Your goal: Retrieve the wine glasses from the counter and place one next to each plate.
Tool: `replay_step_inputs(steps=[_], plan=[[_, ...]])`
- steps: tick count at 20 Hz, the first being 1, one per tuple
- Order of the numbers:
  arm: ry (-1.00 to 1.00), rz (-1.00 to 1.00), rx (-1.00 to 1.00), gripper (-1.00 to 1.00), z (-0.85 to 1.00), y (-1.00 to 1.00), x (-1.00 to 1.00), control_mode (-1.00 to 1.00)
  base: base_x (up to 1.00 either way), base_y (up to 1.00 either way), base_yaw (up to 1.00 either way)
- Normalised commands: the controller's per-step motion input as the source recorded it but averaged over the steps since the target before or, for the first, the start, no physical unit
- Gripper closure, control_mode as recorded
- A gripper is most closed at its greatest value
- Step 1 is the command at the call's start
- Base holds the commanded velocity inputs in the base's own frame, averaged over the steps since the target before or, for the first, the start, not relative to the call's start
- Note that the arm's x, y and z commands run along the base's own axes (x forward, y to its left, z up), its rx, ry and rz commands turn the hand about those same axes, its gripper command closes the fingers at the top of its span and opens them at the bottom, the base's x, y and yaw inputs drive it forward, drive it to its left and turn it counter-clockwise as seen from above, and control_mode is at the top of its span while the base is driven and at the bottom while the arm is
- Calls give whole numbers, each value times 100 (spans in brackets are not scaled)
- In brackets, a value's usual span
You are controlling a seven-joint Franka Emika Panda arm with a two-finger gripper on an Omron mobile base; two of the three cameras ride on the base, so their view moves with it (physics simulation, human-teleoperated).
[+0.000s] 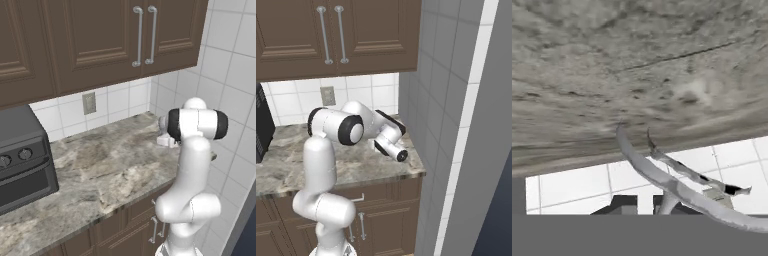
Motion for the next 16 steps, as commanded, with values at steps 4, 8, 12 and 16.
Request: replay_step_inputs(steps=[4, 8, 12, 16], plan=[[-50, 5, -17, 100, 61, 49, -37, -100, 0, 0, 0], [-58, 10, -25, 100, 89, 52, -58, -100, 0, 0, 0], [-39, 8, -9, 100, 90, 14, -71, -100, 0, 0, 0], [-31, 8, 0, 100, 88, -1, -92, -100, 0, 0, 0]])
